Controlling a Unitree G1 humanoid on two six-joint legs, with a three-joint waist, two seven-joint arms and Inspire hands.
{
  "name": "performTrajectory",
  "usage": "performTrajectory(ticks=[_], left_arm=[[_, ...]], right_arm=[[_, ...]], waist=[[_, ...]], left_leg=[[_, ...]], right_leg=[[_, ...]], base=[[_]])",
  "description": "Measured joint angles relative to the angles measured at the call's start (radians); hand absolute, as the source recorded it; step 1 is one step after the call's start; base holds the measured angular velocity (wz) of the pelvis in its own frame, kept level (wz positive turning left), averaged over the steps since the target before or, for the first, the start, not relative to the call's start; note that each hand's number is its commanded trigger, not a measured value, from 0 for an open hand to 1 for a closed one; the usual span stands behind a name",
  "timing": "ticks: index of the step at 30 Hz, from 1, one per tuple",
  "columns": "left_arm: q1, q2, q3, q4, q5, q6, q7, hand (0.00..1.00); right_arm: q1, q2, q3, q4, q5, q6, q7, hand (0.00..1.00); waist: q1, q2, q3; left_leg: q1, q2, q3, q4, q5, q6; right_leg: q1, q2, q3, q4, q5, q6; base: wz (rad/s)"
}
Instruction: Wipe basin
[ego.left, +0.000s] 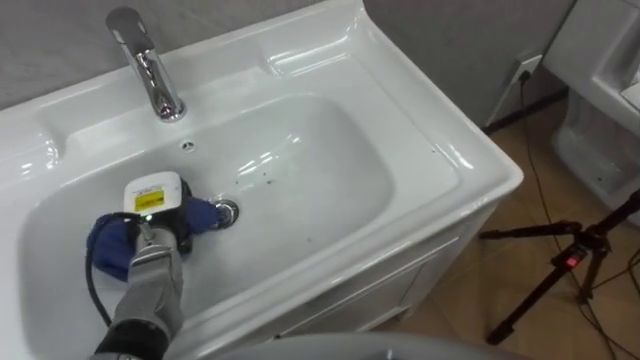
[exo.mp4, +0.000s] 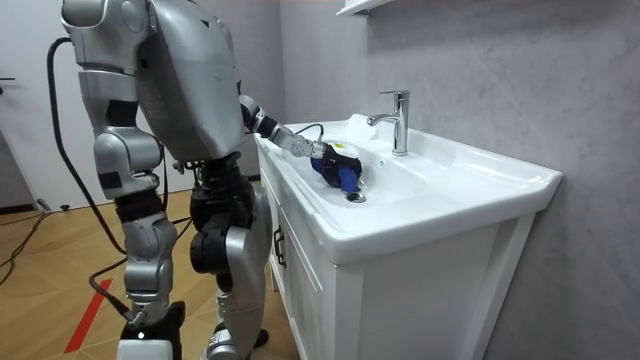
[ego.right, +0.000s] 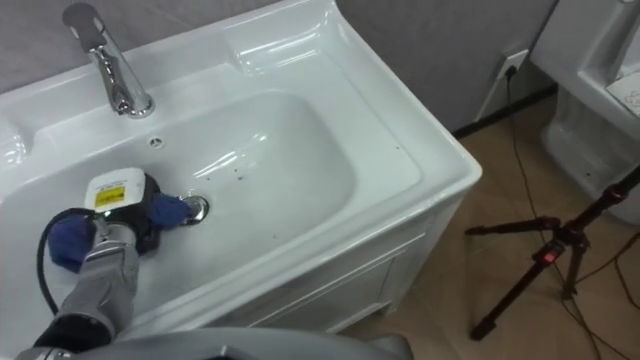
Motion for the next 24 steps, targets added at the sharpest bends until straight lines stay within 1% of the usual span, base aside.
performTrajectory(ticks=[1, 4, 7, 11, 12, 14, 15, 16, 18, 21, 23, 24], left_arm=[[0.009, 0.004, 0.001, 0.002, 0.031, 0.013, 0.0, 1.0], [0.027, 0.014, 0.001, 0.004, 0.088, 0.039, 0.0, 1.0], [0.029, 0.016, 0.001, 0.01, 0.134, 0.043, 0.0, 1.0], [0.03, 0.016, 0.002, 0.014, 0.174, 0.043, 0.001, 1.0], [0.03, 0.016, 0.002, 0.014, 0.178, 0.045, 0.001, 1.0], [0.03, 0.016, 0.002, 0.014, 0.178, 0.047, 0.003, 1.0], [0.028, 0.016, 0.003, 0.015, 0.175, 0.047, 0.004, 1.0], [0.025, 0.016, 0.003, 0.027, 0.171, 0.047, 0.009, 1.0], [0.021, 0.02, 0.003, 0.047, 0.168, 0.048, 0.024, 1.0], [0.022, 0.027, 0.003, 0.051, 0.165, 0.048, 0.045, 1.0], [0.021, 0.027, 0.004, 0.051, 0.137, 0.047, 0.064, 1.0], [0.014, 0.028, 0.005, 0.05, 0.104, 0.047, 0.077, 1.0]], right_arm=[[0.0, -0.011, -0.001, -0.002, -0.005, -0.003, 0.0, 0.0], [0.001, -0.026, -0.001, -0.007, -0.03, -0.005, -0.008, 0.0], [0.002, -0.031, -0.001, -0.013, -0.03, -0.01, -0.016, 0.0], [0.002, -0.032, -0.01, -0.037, -0.032, -0.018, -0.033, 0.0], [0.002, -0.032, -0.01, -0.04, -0.032, -0.022, -0.038, 0.0], [-0.001, -0.033, -0.01, -0.042, -0.032, -0.026, -0.047, 0.0], [-0.007, -0.036, -0.012, -0.041, -0.031, -0.026, -0.05, 0.0], [-0.014, -0.041, -0.013, -0.041, -0.031, -0.026, -0.053, 0.0], [-0.019, -0.044, -0.013, -0.04, -0.031, -0.027, -0.056, 0.0], [-0.024, -0.045, -0.011, -0.041, -0.028, -0.039, -0.07, 0.0], [-0.032, -0.047, -0.001, -0.04, -0.01, -0.044, -0.083, 0.0], [-0.038, -0.047, 0.0, -0.04, 0.008, -0.048, -0.095, 0.0]], waist=[[0.01, 0.006, 0.0005], [0.022, 0.017, 0.0007], [0.034, 0.021, 0.0016], [0.035, 0.027, 0.004], [0.035, 0.029, 0.0044], [0.035, 0.033, 0.002], [0.035, 0.037, -0.0002], [0.034, 0.046, -0.0007], [0.034, 0.053, -0.0005], [0.034, 0.053, 0.0001], [0.038, 0.053, 0.0003], [0.039, 0.054, 0.0004]], left_leg=[[0.0, 0.0, 0.001, 0.001, 0.0, 0.0], [0.0, 0.001, 0.001, 0.002, 0.0, 0.0], [-0.001, 0.001, -0.001, 0.003, 0.001, -0.001], [-0.003, 0.001, -0.001, 0.003, 0.001, -0.001], [-0.005, 0.001, -0.001, 0.003, 0.001, -0.001], [-0.013, 0.001, -0.001, 0.004, 0.001, -0.001], [-0.02, 0.001, -0.001, 0.005, 0.001, -0.001], [-0.023, 0.001, -0.003, 0.005, 0.001, -0.001], [-0.023, 0.001, -0.004, 0.005, 0.001, -0.001], [-0.026, 0.001, -0.007, 0.005, 0.002, -0.003], [-0.026, 0.001, -0.008, 0.004, 0.002, -0.003], [-0.025, 0.001, -0.008, 0.005, 0.002, -0.003]], right_leg=[[0.0, 0.0, 0.001, 0.0, 0.001, 0.0], [0.0, 0.0, -0.001, 0.001, 0.002, 0.0], [0.0, 0.0, -0.003, 0.001, 0.003, 0.0], [-0.003, 0.0, -0.003, 0.0, 0.003, 0.001], [-0.003, 0.0, -0.003, -0.001, 0.003, 0.001], [-0.011, 0.0, -0.003, 0.0, 0.004, 0.0], [-0.019, 0.0, -0.003, -0.001, 0.008, 0.001], [-0.021, 0.0, -0.003, -0.003, 0.01, 0.001], [-0.02, -0.001, -0.006, -0.004, 0.01, 0.001], [-0.016, -0.002, -0.016, -0.011, 0.01, 0.001], [-0.017, -0.002, -0.016, -0.013, 0.01, 0.0], [-0.017, -0.002, -0.016, -0.015, 0.011, 0.0]], base=[[-0.04], [0.0], [0.0], [0.0], [0.0], [0.0], [-0.05], [-0.05], [0.03], [0.08], [0.02], [0.0]])
